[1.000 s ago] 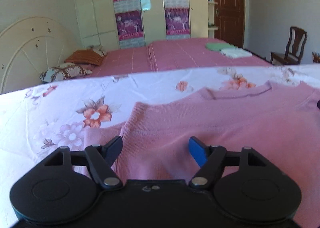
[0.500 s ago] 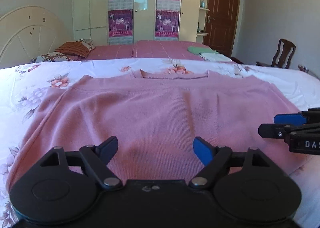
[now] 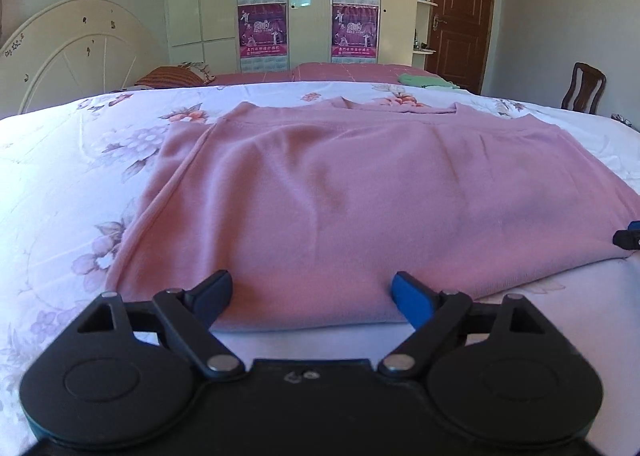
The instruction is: Fold small clothes
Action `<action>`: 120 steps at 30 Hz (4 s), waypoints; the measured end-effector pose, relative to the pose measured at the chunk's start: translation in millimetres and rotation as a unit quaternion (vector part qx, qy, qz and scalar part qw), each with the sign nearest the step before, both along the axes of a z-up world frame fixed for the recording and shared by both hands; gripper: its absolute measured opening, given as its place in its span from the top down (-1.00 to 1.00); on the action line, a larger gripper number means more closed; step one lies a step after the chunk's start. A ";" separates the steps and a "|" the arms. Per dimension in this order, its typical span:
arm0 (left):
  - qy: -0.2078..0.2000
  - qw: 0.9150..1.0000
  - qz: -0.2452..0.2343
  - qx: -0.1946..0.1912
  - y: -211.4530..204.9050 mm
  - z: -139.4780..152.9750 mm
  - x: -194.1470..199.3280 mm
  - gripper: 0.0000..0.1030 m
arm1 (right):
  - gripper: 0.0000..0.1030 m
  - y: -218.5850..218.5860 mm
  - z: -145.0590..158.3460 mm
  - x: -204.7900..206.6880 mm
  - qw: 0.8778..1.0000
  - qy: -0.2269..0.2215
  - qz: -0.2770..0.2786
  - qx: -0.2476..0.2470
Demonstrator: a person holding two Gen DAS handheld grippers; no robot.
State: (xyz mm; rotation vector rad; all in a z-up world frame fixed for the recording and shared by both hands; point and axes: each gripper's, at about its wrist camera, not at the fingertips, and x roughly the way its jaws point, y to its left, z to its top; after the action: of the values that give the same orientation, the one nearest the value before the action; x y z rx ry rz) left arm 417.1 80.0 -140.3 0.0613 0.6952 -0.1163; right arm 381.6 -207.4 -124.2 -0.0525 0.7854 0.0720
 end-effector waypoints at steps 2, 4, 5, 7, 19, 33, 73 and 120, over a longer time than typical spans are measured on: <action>-0.005 1.000 0.007 -0.006 8.0 6.2 -5.1 -0.65 | 0.07 -13.4 1.6 -4.7 0.999 0.001 -0.010 0.039; 0.000 1.000 0.019 0.000 15.2 5.4 -6.3 -0.66 | 0.07 -15.1 12.0 -7.8 0.999 -0.015 -0.020 0.041; 0.014 1.000 0.025 -0.005 19.9 1.7 -3.9 -0.68 | 0.07 -17.4 16.3 -10.3 0.998 -0.027 -0.030 0.049; 0.012 1.000 0.025 -0.013 22.0 1.6 -2.0 -0.69 | 0.07 -24.0 11.7 -4.2 0.997 0.003 -0.056 0.060; 0.018 1.000 0.016 0.000 19.4 0.5 0.0 -0.69 | 0.07 -16.4 4.1 -8.0 0.997 0.015 -0.074 0.031; 0.042 0.913 0.179 -0.365 107.5 -7.3 -23.0 -0.33 | 0.08 16.0 80.2 -75.5 0.994 -0.055 -0.056 0.076; 0.006 0.845 0.234 -0.480 131.5 -46.1 40.9 0.71 | 0.84 107.6 31.3 90.7 0.991 0.020 0.033 0.128; 0.066 0.991 0.027 -0.112 -89.5 29.9 75.9 -0.20 | 0.04 -93.3 34.4 56.1 0.927 0.037 0.016 0.373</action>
State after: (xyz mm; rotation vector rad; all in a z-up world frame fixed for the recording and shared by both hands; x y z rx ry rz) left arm 493.0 -9.5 -110.4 -0.1826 0.8115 -0.1471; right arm 437.6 -300.7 -89.8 0.6637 0.7903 0.4024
